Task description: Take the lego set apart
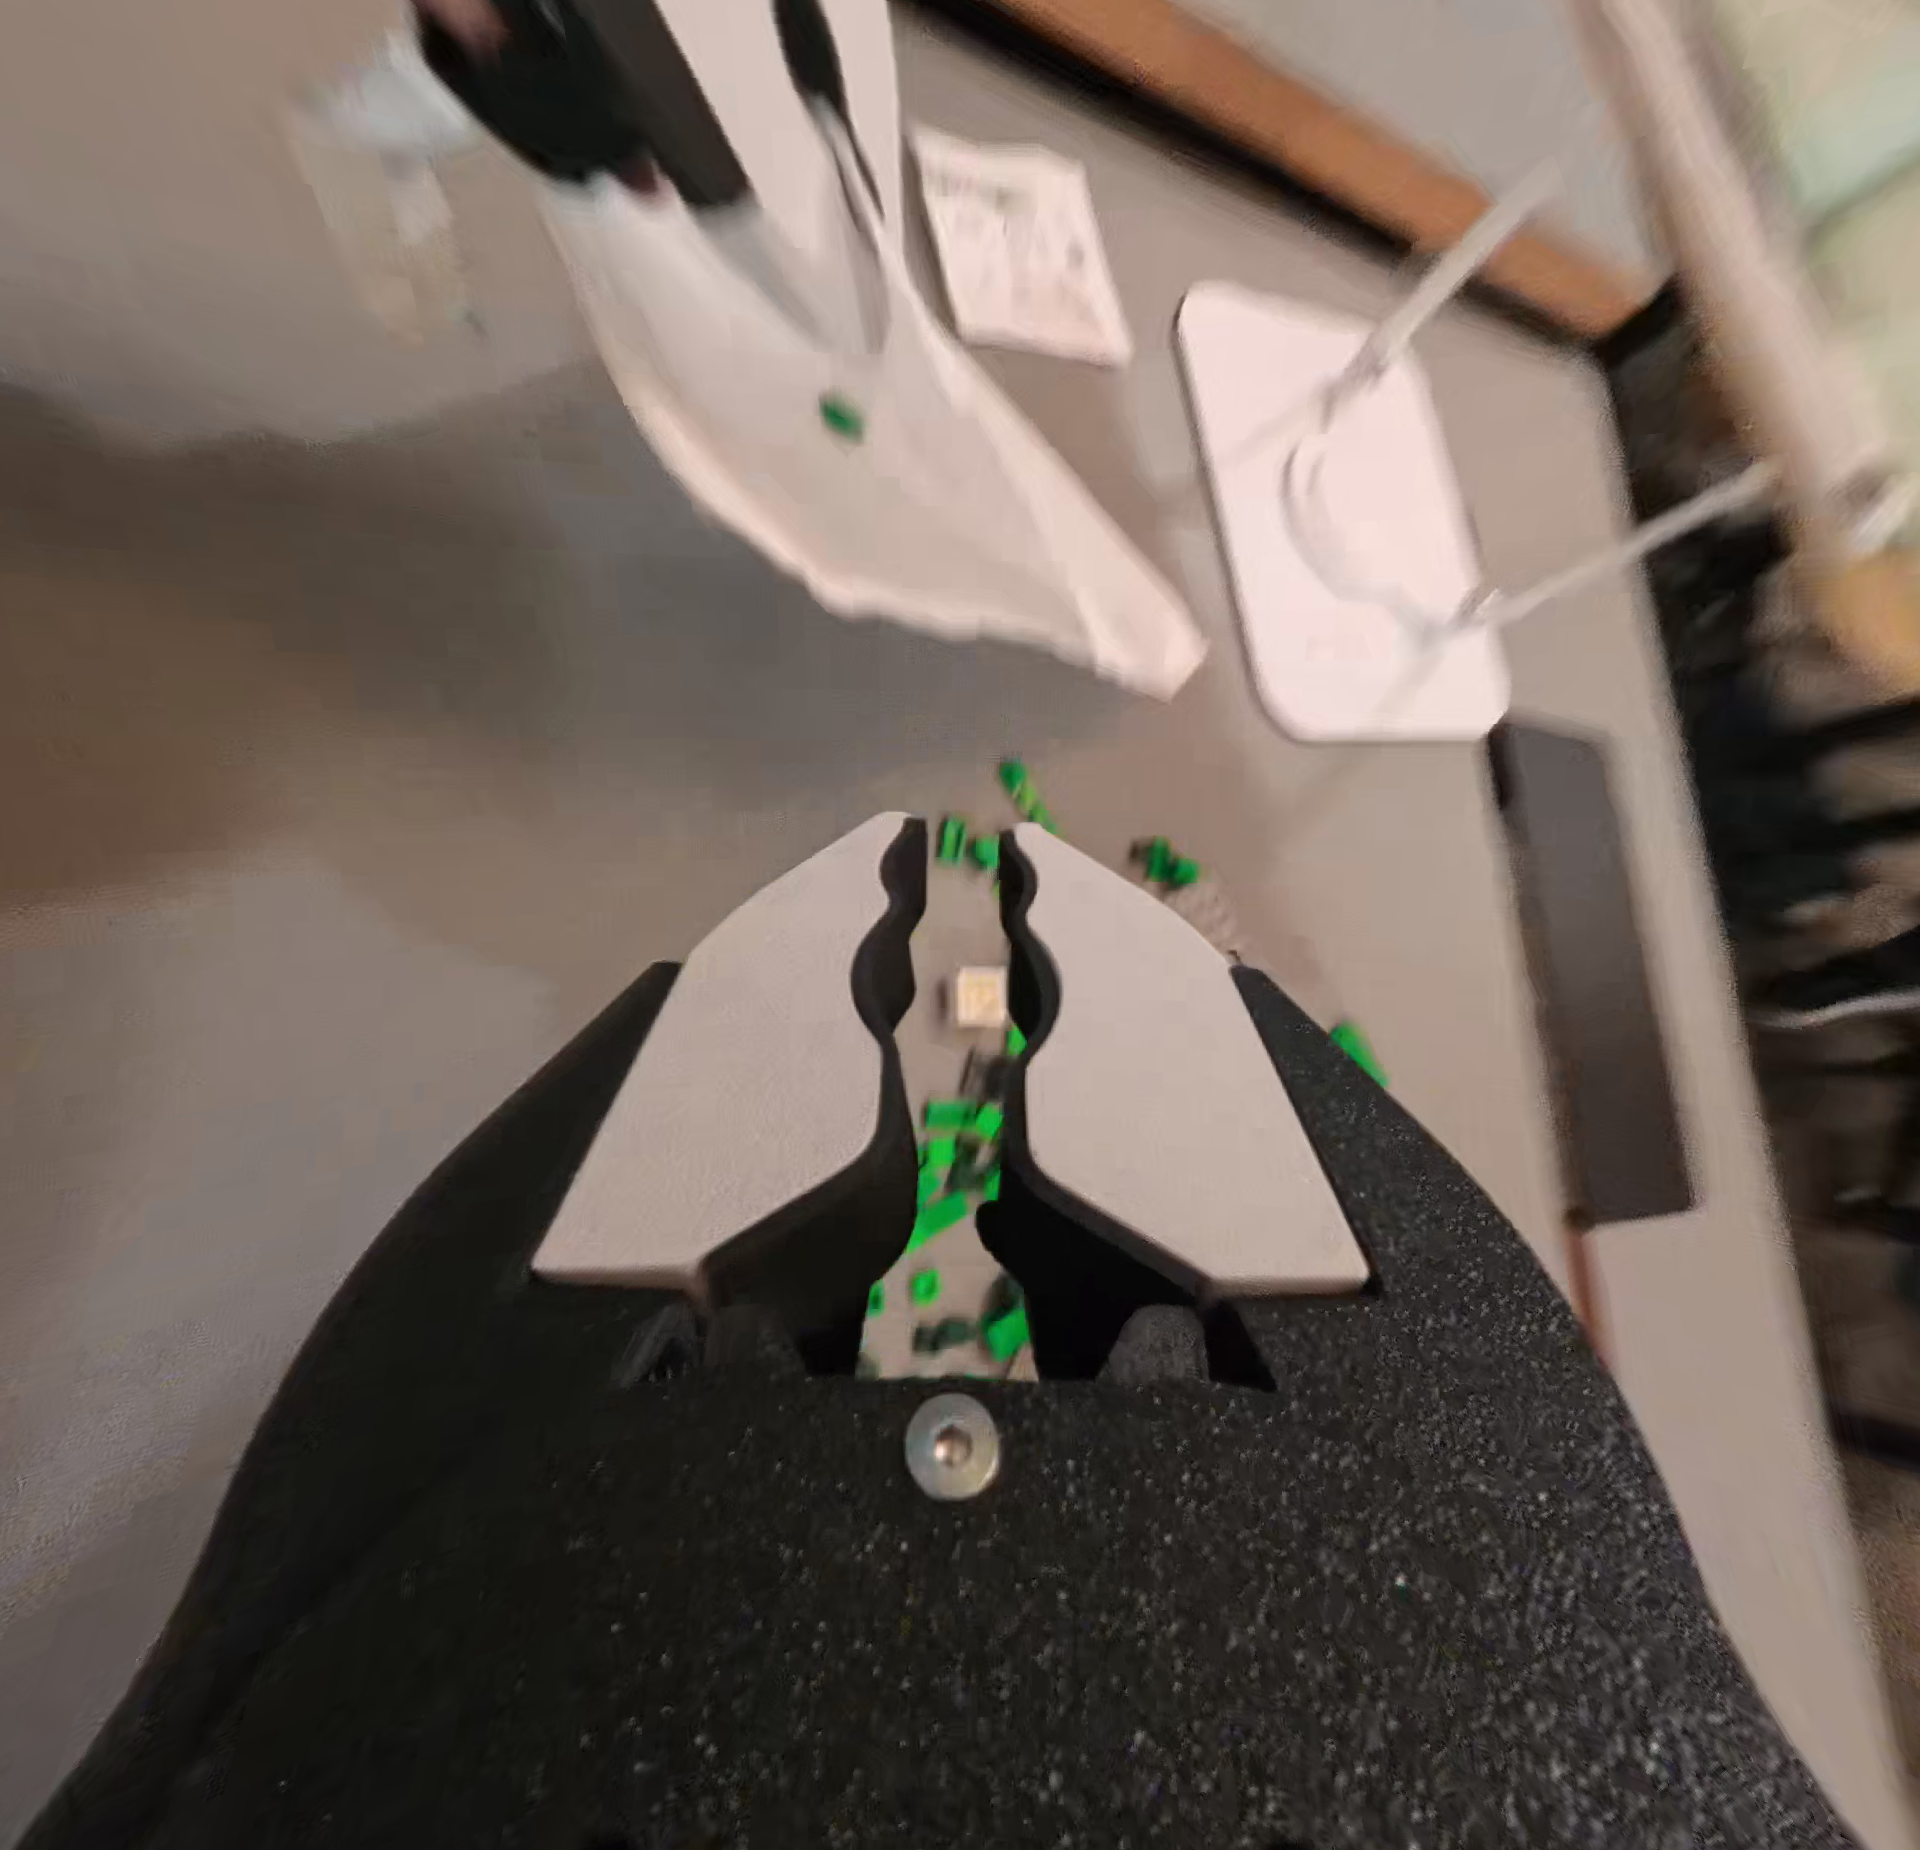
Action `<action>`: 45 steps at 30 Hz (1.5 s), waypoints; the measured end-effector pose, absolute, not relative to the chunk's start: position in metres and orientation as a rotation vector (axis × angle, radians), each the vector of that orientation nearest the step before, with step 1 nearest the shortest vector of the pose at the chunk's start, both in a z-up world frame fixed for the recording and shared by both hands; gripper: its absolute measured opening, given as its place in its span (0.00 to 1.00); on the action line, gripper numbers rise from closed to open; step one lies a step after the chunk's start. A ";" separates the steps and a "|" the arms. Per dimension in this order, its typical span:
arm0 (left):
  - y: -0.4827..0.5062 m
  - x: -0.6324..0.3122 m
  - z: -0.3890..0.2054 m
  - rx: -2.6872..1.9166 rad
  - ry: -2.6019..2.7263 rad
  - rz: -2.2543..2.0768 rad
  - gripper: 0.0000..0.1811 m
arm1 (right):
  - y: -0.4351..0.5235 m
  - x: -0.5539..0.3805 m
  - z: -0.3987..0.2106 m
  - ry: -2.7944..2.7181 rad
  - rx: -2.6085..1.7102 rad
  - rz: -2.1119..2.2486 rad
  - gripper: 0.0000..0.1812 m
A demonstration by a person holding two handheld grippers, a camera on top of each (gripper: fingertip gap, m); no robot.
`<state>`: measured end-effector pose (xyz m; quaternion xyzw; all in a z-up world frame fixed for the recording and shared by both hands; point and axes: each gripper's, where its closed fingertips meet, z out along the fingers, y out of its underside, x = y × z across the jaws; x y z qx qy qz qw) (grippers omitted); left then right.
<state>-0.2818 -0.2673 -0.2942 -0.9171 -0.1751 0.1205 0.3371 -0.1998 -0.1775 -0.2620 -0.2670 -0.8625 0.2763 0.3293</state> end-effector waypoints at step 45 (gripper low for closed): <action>-0.284 -0.295 -0.297 -2.429 -0.521 0.392 0.00 | -0.200 -0.216 -0.274 -2.303 -0.702 0.786 0.11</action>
